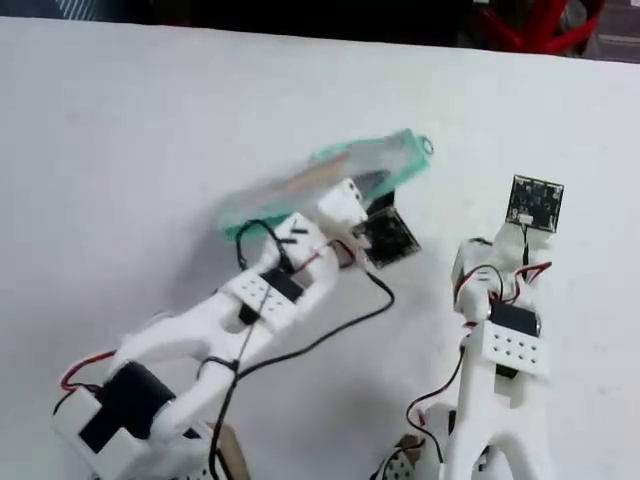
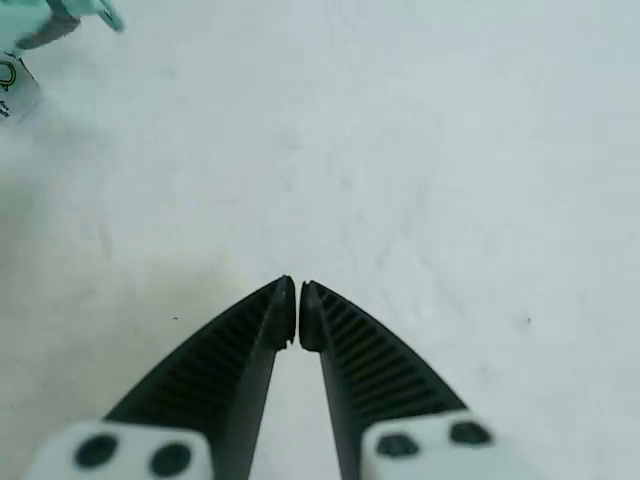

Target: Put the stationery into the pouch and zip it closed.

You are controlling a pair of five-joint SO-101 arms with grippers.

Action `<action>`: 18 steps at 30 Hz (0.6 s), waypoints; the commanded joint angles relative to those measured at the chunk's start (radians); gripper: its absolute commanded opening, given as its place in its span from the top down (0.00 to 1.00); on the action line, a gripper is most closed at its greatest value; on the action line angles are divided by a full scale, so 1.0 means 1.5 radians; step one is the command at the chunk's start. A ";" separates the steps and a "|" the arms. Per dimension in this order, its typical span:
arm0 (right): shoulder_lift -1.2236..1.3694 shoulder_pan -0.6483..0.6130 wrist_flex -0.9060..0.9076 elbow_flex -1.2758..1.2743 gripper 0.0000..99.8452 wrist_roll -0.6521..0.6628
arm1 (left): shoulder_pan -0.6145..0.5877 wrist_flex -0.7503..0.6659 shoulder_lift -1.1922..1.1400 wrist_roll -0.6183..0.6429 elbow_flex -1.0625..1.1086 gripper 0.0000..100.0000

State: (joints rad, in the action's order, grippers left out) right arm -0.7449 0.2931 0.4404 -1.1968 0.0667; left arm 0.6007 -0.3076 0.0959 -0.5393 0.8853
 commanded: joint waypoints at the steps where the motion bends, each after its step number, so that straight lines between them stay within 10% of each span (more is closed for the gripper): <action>1: -0.006 0.025 -0.017 0.005 0.98 -0.010 | 0.028 0.068 0.005 0.017 -0.010 0.89; 18: -0.004 0.039 -0.035 0.000 0.98 -0.013 | 0.087 0.496 0.369 0.018 -0.016 0.81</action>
State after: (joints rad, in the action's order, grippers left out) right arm -0.7449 0.3422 0.4066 -1.1999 0.0529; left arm 0.6912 0.3322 0.4718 -0.5271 0.8884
